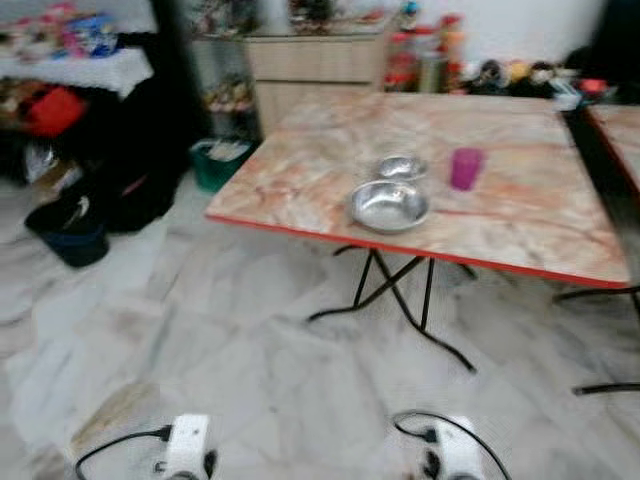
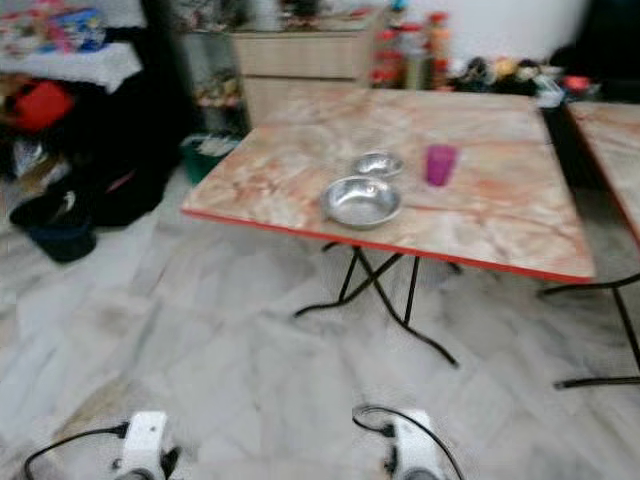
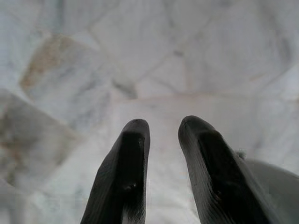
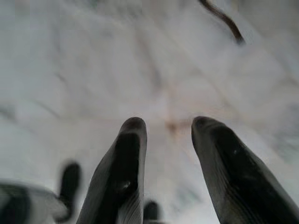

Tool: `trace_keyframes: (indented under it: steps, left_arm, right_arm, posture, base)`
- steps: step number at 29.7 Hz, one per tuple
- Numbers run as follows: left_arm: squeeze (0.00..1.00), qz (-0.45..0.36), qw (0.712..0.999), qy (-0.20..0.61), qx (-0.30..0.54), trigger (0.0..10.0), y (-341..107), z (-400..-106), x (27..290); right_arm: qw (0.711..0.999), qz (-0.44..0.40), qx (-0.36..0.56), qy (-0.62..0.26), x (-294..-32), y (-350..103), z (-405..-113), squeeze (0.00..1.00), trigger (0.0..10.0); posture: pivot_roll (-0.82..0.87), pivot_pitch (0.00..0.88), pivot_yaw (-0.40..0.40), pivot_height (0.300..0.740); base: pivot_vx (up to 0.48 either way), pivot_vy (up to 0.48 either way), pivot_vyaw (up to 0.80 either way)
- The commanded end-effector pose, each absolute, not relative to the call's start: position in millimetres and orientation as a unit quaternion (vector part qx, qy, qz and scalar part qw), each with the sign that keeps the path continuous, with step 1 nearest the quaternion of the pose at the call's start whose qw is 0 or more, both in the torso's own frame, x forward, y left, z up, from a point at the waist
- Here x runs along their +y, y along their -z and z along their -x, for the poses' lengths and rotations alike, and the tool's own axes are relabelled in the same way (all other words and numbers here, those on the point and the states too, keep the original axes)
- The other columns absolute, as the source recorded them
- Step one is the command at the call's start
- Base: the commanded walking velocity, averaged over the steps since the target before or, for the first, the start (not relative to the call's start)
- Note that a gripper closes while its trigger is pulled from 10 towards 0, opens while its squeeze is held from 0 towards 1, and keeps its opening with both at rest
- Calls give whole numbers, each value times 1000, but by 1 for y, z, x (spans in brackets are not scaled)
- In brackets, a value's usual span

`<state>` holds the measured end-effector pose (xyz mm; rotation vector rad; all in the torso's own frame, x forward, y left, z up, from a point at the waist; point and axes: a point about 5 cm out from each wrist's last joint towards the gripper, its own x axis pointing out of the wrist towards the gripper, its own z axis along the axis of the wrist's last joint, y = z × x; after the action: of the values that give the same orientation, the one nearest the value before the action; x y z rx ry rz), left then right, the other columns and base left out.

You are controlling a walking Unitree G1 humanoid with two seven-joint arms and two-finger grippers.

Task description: Setting the table

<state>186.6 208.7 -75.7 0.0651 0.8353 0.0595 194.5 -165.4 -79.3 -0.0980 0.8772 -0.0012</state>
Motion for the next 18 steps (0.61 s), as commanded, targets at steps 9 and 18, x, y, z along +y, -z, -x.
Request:
trace_keyframes:
  steps: [9,18]
  left_arm:
    - [0,-33,921,-12,388,10000,70,-200,199]
    - [0,-29,923,-15,384,10000,69,-202,199]
  right_arm:
    - [892,51,447,34,-187,84,-182,0,10000]
    - [894,51,443,35,-188,82,-185,0,10000]
  posture:
    - [34,0,50,740]
    - [32,0,44,740]
  base:
    - [430,0,0]
    - [426,0,0]
